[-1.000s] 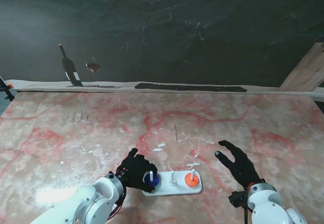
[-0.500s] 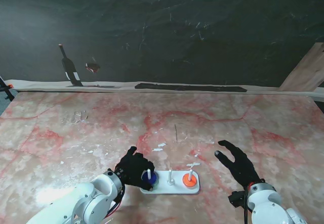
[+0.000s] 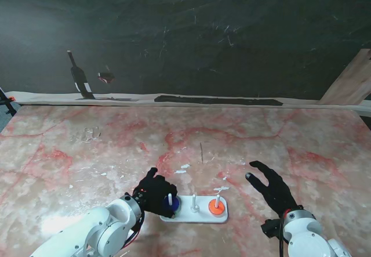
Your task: Move the three rings of the Hanoi Tower from the left rod to the right rod
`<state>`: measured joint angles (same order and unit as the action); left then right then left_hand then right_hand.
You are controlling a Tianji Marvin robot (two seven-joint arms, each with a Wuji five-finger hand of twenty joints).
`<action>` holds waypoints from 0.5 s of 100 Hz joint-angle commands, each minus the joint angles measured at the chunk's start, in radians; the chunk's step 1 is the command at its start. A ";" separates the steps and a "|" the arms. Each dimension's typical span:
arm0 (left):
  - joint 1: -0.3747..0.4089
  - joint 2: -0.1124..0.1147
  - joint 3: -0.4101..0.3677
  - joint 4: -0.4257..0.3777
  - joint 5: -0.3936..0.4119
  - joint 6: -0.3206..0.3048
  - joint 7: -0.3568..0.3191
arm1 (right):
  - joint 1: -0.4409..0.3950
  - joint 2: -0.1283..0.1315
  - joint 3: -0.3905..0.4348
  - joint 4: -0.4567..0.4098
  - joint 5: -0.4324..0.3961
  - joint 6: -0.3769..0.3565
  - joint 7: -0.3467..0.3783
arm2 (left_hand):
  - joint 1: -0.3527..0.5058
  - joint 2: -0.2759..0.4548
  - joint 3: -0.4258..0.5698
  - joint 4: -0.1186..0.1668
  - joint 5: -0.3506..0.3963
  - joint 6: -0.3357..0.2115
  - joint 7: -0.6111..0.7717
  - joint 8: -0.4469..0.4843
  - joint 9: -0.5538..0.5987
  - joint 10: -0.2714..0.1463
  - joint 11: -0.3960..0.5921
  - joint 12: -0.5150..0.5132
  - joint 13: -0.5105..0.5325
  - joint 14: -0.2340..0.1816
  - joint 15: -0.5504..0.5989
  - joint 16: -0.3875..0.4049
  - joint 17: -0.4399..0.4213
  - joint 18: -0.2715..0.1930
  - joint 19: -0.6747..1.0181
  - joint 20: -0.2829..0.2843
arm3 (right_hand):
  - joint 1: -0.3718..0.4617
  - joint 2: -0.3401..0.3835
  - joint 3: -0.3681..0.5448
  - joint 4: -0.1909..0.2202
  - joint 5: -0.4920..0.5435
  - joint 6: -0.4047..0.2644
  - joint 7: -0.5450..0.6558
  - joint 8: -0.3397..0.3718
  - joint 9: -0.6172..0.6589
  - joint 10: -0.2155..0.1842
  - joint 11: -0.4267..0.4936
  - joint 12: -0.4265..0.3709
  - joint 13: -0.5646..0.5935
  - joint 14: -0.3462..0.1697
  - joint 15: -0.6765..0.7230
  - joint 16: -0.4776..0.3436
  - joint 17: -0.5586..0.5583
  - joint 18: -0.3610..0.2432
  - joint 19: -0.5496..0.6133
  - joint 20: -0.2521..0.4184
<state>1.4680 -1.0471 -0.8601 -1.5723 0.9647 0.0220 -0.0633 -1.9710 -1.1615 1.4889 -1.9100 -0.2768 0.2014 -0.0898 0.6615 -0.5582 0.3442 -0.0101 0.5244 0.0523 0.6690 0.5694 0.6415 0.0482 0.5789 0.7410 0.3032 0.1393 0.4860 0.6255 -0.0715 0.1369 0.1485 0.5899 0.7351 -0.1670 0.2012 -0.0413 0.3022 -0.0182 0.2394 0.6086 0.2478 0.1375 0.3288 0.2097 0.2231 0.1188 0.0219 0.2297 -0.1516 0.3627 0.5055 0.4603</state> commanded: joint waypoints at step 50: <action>0.002 0.010 -0.031 -0.064 0.048 -0.037 -0.062 | -0.007 -0.001 -0.003 -0.006 0.007 -0.001 0.002 | 0.042 0.047 0.144 -0.002 0.030 -0.081 0.145 0.056 0.018 -0.034 0.003 0.006 0.015 -0.010 0.005 0.005 -0.011 0.004 0.005 0.017 | -0.018 0.022 -0.023 0.018 -0.042 0.010 -0.010 0.005 -0.046 0.003 0.014 -0.007 -0.019 -0.002 -0.009 0.008 -0.005 -0.011 -0.021 0.029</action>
<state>1.4701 -1.0403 -0.8876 -1.6226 1.0109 -0.0097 -0.1226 -1.9718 -1.1616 1.4892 -1.9109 -0.2716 0.2015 -0.0890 0.6615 -0.5631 0.3442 -0.0129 0.5238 0.0524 0.6862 0.5825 0.6415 0.0482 0.5791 0.7414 0.3032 0.1360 0.4861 0.6255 -0.0715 0.1369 0.1506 0.5903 0.7351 -0.1620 0.2009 -0.0413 0.3021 -0.0078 0.2385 0.6086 0.2353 0.1387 0.3332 0.2092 0.2232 0.1191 0.0218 0.2297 -0.1516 0.3627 0.5055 0.4604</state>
